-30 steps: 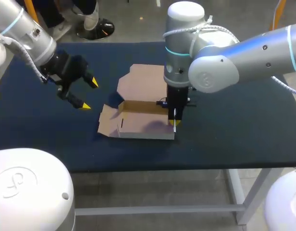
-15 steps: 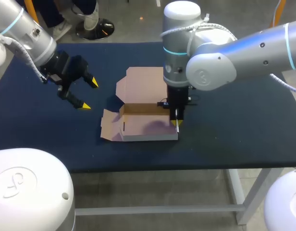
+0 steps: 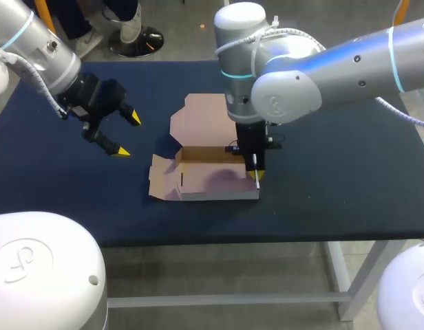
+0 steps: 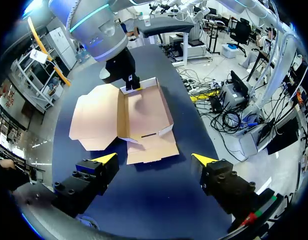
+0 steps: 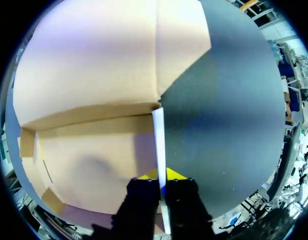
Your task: Assemble the packaging by folding the flat box into shape, placing the metal phone stand inside, and closing the box properly
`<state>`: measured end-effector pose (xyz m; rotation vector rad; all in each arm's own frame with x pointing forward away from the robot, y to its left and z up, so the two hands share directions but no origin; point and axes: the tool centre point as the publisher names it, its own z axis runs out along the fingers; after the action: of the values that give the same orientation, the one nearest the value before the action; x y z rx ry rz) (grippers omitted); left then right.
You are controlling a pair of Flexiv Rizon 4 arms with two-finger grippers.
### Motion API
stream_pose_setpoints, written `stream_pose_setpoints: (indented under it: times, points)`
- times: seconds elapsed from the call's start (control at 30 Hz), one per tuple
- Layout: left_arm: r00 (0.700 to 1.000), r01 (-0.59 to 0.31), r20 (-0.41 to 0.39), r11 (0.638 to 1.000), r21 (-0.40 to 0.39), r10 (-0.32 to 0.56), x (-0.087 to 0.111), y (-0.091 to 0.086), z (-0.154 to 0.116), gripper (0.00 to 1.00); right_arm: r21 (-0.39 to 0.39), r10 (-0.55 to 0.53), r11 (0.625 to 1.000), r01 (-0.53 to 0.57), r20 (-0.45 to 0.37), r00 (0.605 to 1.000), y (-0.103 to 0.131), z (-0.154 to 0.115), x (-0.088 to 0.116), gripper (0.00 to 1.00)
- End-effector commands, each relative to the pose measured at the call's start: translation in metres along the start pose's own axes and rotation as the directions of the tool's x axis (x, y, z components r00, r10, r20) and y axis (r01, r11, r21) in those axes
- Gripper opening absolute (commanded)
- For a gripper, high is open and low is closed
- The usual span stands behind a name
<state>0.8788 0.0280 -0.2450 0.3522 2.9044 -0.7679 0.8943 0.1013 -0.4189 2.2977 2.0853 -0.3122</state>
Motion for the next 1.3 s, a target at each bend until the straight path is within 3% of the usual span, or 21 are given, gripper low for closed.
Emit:
stream_pose_setpoints:
  times: [0.03, 0.37, 0.5, 1.0, 1.3]
  points:
    - [1.000, 0.001, -0.001, 1.000, -0.004, -0.001, 0.001, -0.001, -0.001, 1.00, 0.001, 0.023, 1.000, -0.023, 0.065, 0.998, 0.004, 0.002, 0.000, 0.00]
    - [1.000, 0.001, -0.001, 1.000, -0.004, -0.001, 0.001, -0.001, -0.001, 1.00, -0.025, 0.071, 0.997, -0.068, 0.169, 0.983, 0.005, 0.001, -0.007, 0.00]
    - [1.000, 0.001, -0.001, 1.000, -0.004, -0.001, 0.001, -0.001, -0.001, 1.00, -0.024, 0.061, 0.998, -0.057, 0.175, 0.983, 0.005, 0.001, -0.008, 0.00]
    - [1.000, 0.001, -0.001, 1.000, -0.004, -0.001, 0.001, -0.001, -0.001, 1.00, -0.070, -0.080, 0.995, 0.075, -0.069, 0.994, -0.004, -0.009, -0.009, 0.00]
    - [1.000, 0.001, -0.001, 1.000, -0.004, -0.001, 0.001, -0.001, -0.001, 1.00, -0.063, -0.168, 0.985, 0.161, -0.125, 0.978, -0.001, -0.008, 0.005, 0.00]
